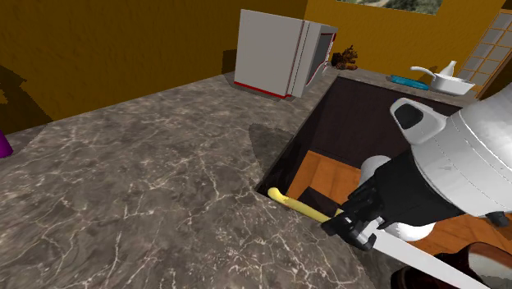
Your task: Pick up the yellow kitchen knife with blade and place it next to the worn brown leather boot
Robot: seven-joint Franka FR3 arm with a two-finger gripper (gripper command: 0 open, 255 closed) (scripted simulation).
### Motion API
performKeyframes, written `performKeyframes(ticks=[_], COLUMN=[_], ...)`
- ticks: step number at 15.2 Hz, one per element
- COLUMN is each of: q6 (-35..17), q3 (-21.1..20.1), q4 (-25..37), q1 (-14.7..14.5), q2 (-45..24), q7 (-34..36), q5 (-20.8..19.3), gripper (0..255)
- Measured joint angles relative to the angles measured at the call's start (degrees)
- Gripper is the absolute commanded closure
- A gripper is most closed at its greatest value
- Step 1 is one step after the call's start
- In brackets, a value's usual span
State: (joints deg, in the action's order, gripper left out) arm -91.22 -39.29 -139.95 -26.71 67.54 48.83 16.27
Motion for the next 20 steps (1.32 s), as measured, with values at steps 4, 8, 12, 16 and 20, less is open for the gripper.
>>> performKeyframes(ticks=[4, 8, 12, 16, 20], q6=[-2.4, -4.5, -6.7, -7.2, -7.1], q3=[-1.6, -3.0, -4.7, -5.0, -5.0], q4=[-3.1, -6.3, -8.8, -9.3, -9.2], q1=[-0.7, -1.8, -2.7, -2.9, -2.9], q2=[0.7, 1.7, 2.3, 2.4, 2.3], q7=[0.5, 1.0, 1.7, 1.8, 1.8], q5=[1.4, 2.8, 4.3, 4.6, 4.6], gripper=[255, 255, 255, 255, 0])
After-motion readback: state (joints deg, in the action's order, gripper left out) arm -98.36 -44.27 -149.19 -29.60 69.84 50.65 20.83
